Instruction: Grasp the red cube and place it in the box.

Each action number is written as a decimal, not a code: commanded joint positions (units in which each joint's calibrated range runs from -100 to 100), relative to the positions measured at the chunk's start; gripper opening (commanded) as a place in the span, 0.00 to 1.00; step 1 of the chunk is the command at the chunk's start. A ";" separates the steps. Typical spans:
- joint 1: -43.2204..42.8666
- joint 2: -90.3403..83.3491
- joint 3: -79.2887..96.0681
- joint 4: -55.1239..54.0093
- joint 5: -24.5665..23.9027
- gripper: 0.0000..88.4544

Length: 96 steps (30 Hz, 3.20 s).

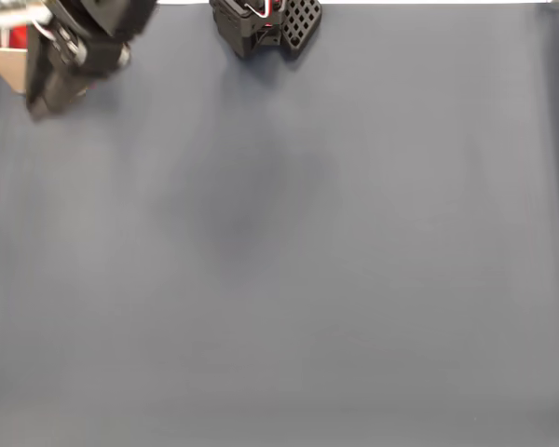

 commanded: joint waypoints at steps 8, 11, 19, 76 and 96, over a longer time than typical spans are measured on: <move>-17.55 -0.90 4.10 -5.85 1.47 0.00; -22.17 -2.37 8.12 -7.90 1.86 0.00; -32.54 -7.83 20.43 -12.90 2.05 0.00; -39.00 -54.10 60.40 28.00 -0.10 0.02; -39.00 -54.10 60.40 28.00 -0.05 0.02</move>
